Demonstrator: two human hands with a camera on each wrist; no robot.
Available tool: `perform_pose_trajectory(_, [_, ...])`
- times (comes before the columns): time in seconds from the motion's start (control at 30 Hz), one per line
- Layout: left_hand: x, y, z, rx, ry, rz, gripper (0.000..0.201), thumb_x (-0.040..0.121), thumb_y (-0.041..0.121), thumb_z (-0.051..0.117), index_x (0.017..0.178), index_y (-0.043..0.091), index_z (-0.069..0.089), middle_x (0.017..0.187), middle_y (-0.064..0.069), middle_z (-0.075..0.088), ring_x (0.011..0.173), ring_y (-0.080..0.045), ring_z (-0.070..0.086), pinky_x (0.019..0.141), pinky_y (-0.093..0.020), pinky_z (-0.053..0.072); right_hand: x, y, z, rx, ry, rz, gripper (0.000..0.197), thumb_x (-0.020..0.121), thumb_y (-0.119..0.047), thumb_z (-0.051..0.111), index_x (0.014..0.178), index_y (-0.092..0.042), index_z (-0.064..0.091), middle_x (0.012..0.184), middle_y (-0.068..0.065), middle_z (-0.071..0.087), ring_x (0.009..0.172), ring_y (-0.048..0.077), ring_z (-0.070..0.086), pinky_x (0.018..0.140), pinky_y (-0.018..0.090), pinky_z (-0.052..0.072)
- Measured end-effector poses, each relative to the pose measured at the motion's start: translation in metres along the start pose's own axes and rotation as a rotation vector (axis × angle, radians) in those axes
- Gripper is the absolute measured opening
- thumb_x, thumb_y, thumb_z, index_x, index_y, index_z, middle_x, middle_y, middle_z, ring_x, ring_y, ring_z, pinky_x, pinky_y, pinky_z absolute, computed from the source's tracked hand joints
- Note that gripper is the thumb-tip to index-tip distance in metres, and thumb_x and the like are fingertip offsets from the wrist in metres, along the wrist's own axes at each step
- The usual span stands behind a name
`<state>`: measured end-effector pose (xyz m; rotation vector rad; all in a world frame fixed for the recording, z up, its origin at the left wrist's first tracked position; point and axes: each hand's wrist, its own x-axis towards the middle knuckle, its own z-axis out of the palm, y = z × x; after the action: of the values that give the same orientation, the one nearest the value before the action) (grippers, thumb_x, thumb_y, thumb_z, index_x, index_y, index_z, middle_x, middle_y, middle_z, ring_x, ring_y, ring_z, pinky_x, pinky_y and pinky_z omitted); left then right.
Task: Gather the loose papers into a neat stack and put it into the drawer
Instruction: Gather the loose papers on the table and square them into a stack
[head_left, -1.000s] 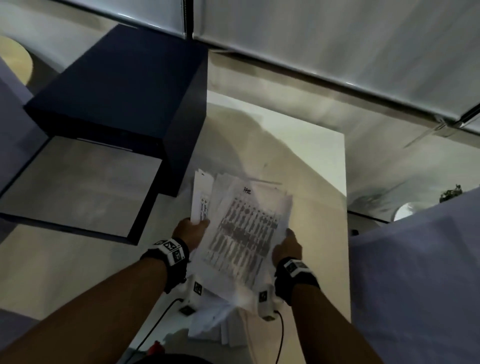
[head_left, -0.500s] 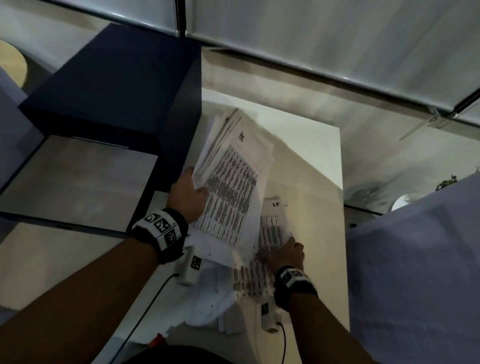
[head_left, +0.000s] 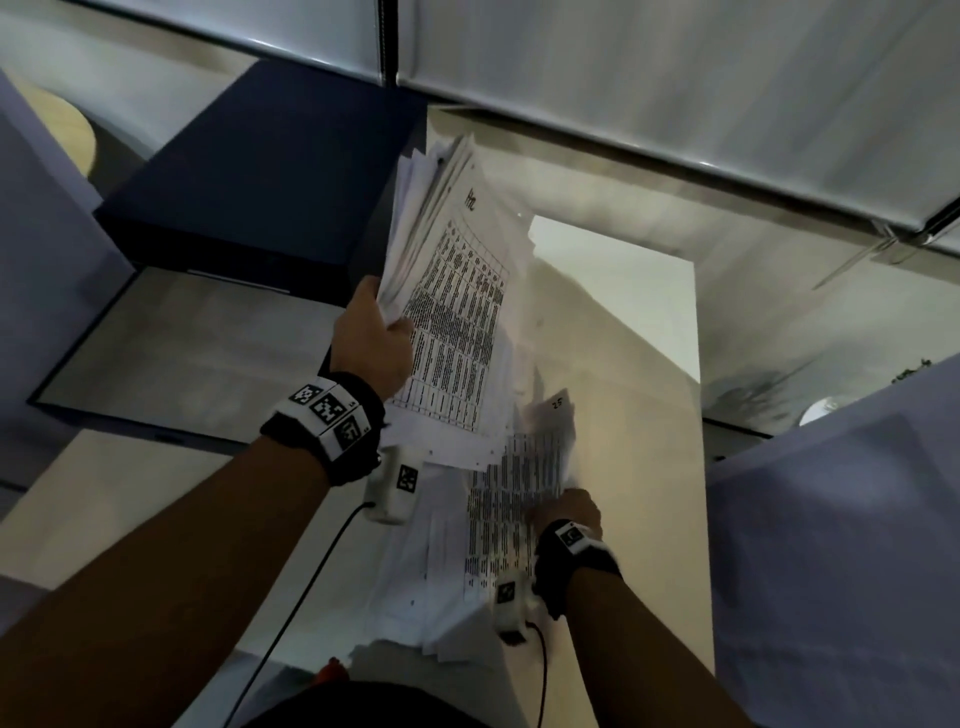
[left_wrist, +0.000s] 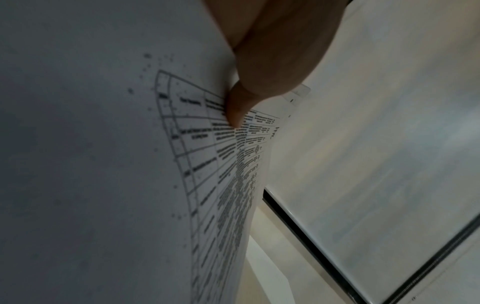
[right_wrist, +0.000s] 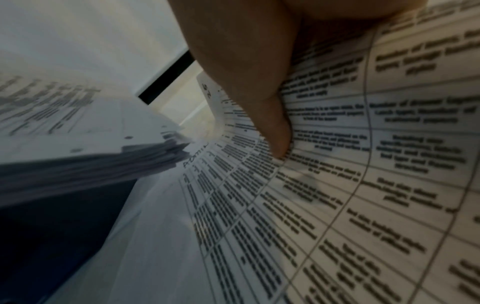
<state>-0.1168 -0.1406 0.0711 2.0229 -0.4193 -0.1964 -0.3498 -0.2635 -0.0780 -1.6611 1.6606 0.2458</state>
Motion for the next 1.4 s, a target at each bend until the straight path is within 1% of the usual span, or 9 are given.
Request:
perform_pose_trajectory(0.2, [-0.001,-0.005,-0.003,0.006,0.007,-0.036,0.028,0.090,0.008,0.058,0.117,0.010,0.054,0.099,-0.001,0.061,0.084,-0.021,0.061,0.073,-0.028,0.049,-0.004,-0.002,0.009,0.026,0.073,-0.011,0.045,0.085,-0.023,0.059,0.128,-0.009,0.053,0.126,0.013,0.057,0.112,0.030,0.057,0.091,0.037,0.049])
perform_pose_trajectory(0.33, [0.001,-0.011,-0.004,0.015,0.004,-0.054,0.031,0.090,0.010,0.060,0.120,0.011,0.053,0.106,-0.007,0.064,0.087,-0.022,0.061,0.075,-0.028,0.051,-0.001,0.004,0.013,-0.038,0.103,0.022,0.054,0.100,-0.025,0.047,0.146,-0.002,0.031,0.149,0.015,0.038,0.135,0.029,0.042,0.111,0.039,0.034])
perform_pose_trajectory(0.5, [0.000,-0.019,-0.001,0.018,-0.012,-0.079,0.032,0.090,0.010,0.059,0.122,0.012,0.053,0.110,-0.008,0.065,0.092,-0.024,0.064,0.078,-0.032,0.054,-0.003,-0.007,-0.027,0.084,0.168,-0.014,0.026,0.084,-0.017,0.068,0.103,0.002,0.069,0.099,0.019,0.069,0.089,0.033,0.067,0.086,0.045,0.056])
perform_pose_trajectory(0.83, [-0.029,-0.068,0.046,0.036,-0.184,-0.345,0.054,0.088,0.009,0.059,0.140,0.005,0.045,0.130,-0.019,0.059,0.116,-0.037,0.059,0.101,-0.036,0.047,-0.069,-0.091,-0.192,-0.012,0.705,-0.554,0.037,0.083,-0.027,0.068,0.102,0.005,0.063,0.103,0.030,0.066,0.096,0.046,0.064,0.078,0.045,0.051])
perform_pose_trajectory(1.0, [-0.034,-0.138,0.085,0.055,-0.354,-0.487,0.082,0.069,0.038,0.063,0.142,0.007,0.044,0.141,-0.015,0.053,0.125,-0.033,0.054,0.107,-0.043,0.045,-0.072,-0.094,-0.220,0.207,0.479,-0.683,0.044,0.067,-0.026,0.086,0.103,-0.004,0.072,0.092,0.010,0.072,0.085,0.020,0.069,0.076,0.033,0.055])
perform_pose_trajectory(1.13, [-0.048,-0.121,0.077,0.091,-0.487,-0.549,0.047,0.087,0.026,0.067,0.125,0.001,0.054,0.122,-0.009,0.062,0.105,-0.027,0.061,0.092,-0.029,0.047,-0.046,-0.086,-0.187,0.211,0.198,-0.590,0.038,0.062,-0.022,0.090,0.091,-0.006,0.070,0.082,0.009,0.068,0.069,0.019,0.066,0.052,0.016,0.046])
perform_pose_trajectory(1.2, [-0.051,-0.125,0.077,0.050,-0.529,-0.617,0.049,0.091,0.030,0.061,0.128,0.000,0.052,0.121,-0.008,0.058,0.105,-0.026,0.058,0.090,-0.027,0.046,-0.021,-0.075,-0.148,0.196,0.061,-0.496,0.047,0.061,-0.015,0.090,0.099,0.000,0.067,0.090,0.015,0.068,0.072,0.021,0.066,0.046,0.011,0.045])
perform_pose_trajectory(1.3, [-0.049,-0.135,0.077,-0.024,-0.495,-0.739,0.065,0.095,0.036,0.051,0.147,0.001,0.034,0.149,-0.016,0.042,0.130,-0.032,0.047,0.111,-0.035,0.037,0.018,-0.056,-0.085,0.146,-0.013,-0.293,0.064,0.074,-0.017,0.082,0.129,-0.003,0.051,0.119,0.018,0.063,0.095,0.031,0.064,0.071,0.025,0.049])
perform_pose_trajectory(1.4, [-0.050,-0.141,0.082,-0.028,-0.433,-0.769,0.064,0.102,0.035,0.039,0.152,0.001,0.018,0.156,-0.016,0.030,0.139,-0.032,0.036,0.112,-0.033,0.030,0.042,-0.037,-0.043,0.101,0.032,-0.091,0.064,0.085,-0.017,0.070,0.139,-0.006,0.037,0.130,0.024,0.054,0.104,0.038,0.059,0.083,0.036,0.049])
